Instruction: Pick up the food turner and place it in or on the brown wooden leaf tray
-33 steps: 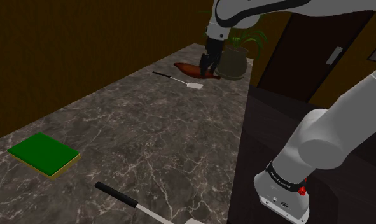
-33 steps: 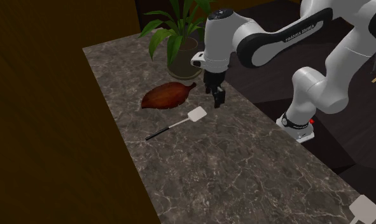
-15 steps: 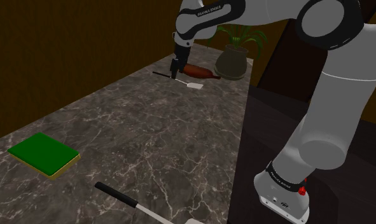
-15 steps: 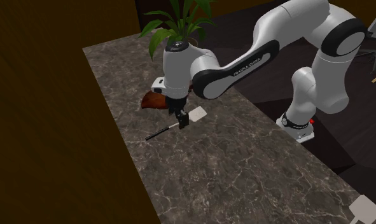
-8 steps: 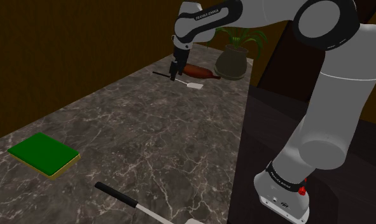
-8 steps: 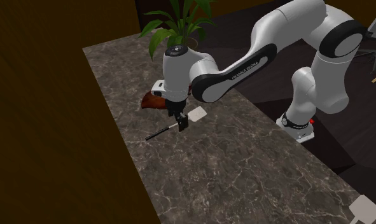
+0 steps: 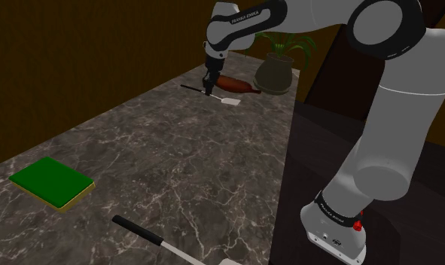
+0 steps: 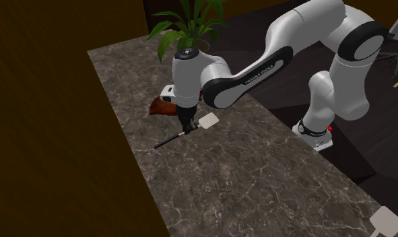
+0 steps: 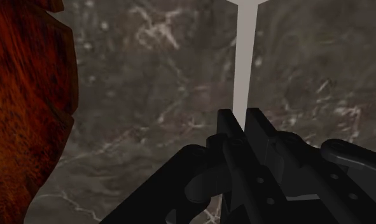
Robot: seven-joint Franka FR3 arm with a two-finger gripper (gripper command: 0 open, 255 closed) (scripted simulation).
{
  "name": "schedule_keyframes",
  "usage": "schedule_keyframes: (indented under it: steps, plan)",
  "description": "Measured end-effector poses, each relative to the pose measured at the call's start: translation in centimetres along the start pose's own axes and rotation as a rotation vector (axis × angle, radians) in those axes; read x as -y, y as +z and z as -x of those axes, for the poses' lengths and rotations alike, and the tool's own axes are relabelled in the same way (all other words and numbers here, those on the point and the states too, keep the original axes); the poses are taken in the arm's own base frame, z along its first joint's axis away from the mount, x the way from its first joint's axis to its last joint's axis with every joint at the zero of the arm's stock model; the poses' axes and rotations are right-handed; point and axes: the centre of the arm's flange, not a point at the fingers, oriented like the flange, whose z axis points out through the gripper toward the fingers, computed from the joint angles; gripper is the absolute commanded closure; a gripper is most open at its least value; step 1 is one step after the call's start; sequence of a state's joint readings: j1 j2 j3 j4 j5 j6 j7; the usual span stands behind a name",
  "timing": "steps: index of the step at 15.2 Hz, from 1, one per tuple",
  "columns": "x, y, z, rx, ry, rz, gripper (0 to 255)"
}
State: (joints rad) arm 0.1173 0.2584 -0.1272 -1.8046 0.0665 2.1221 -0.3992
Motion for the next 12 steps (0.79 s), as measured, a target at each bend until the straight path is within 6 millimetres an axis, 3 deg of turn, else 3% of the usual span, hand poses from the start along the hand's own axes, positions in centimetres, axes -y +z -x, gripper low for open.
schedule_keyframes:
  steps: [5,12]
  plan:
    - [0.0,-0.2,0.0,0.0,0.0,0.0,255]
    - [0.0,-3.6,-0.3,0.0,0.0,0.0,255]
